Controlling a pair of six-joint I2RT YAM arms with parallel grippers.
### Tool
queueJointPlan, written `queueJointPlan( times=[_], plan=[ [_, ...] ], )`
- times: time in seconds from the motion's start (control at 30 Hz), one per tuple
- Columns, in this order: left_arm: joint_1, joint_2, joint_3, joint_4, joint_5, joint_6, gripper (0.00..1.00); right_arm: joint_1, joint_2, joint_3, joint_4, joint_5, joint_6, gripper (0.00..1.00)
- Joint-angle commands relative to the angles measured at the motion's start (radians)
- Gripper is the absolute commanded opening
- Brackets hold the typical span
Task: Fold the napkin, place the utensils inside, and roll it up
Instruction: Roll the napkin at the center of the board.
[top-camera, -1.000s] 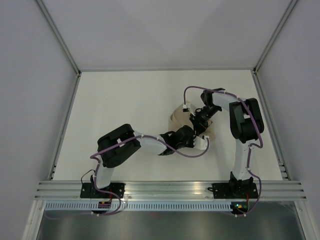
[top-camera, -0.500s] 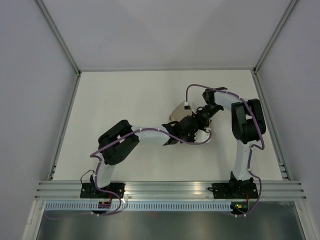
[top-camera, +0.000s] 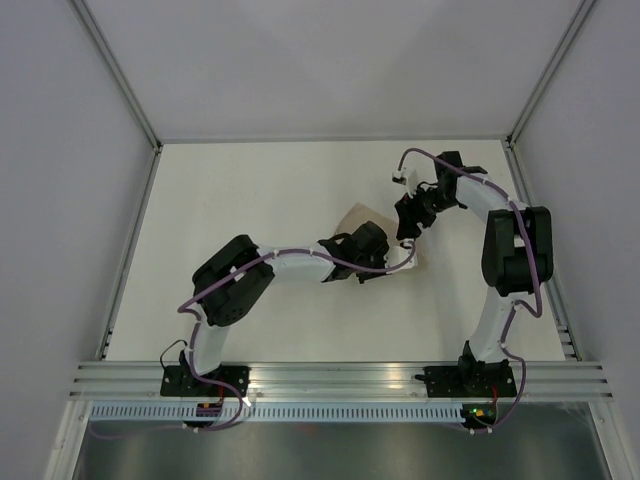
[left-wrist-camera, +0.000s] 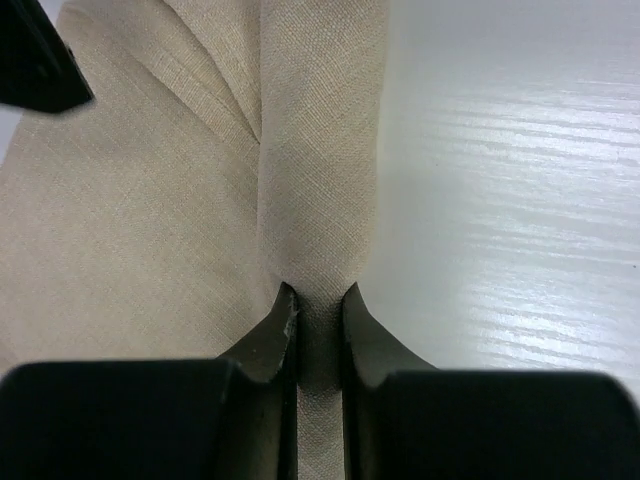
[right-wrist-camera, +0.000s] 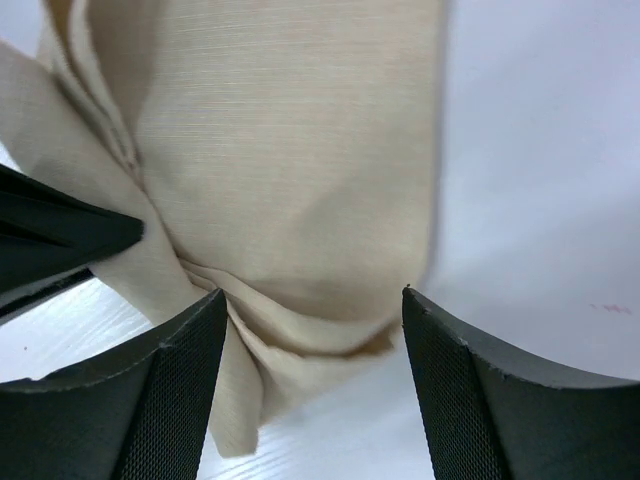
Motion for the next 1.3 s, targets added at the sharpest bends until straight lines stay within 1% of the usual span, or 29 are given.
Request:
queueJointPlan(
  times=[0.0, 0.23, 0.33, 0.4, 0.57, 0.8, 0.9, 1.03, 1.1, 1.13, 1.27],
  plan=[
    [0.031, 0.015, -0.080, -0.193, 0.054, -0.151, 0.02, -0.028, -0.062, 0.001, 0.061, -0.005, 0.054, 0.76],
    [0.088, -0.011, -0.150, -0.219, 0.125, -0.210, 0.02, -0.048, -0.126, -0.048, 0.088, -0.017, 0.052, 0.75],
    [0.117, -0.017, -0.173, -0.219, 0.221, -0.241, 0.02, -0.046, -0.155, -0.067, 0.082, -0.023, 0.035, 0.75],
    [0.137, -0.003, -0.159, -0.254, 0.281, -0.260, 0.02, -0.046, -0.192, -0.093, 0.091, -0.023, 0.018, 0.75],
    [0.161, 0.023, -0.167, -0.267, 0.373, -0.319, 0.02, -0.048, -0.298, -0.181, 0.115, -0.034, -0.028, 0.75],
    [0.180, 0.050, -0.182, -0.267, 0.513, -0.372, 0.02, -0.026, -0.444, -0.339, 0.122, -0.083, -0.219, 0.76],
    [0.186, 0.067, -0.187, -0.268, 0.574, -0.376, 0.02, 0.021, -0.513, -0.439, 0.165, -0.071, -0.273, 0.76],
    [0.194, 0.096, -0.193, -0.267, 0.611, -0.392, 0.02, 0.139, -0.612, -0.601, 0.254, -0.042, -0.328, 0.78],
    [0.197, 0.103, -0.195, -0.265, 0.633, -0.399, 0.02, 0.178, -0.663, -0.640, 0.309, -0.031, -0.332, 0.79],
    [0.197, 0.110, -0.193, -0.265, 0.640, -0.402, 0.02, 0.217, -0.672, -0.665, 0.320, -0.016, -0.333, 0.79],
    [0.206, 0.116, -0.195, -0.265, 0.660, -0.407, 0.02, 0.305, -0.694, -0.705, 0.374, 0.026, -0.324, 0.79]
  ],
)
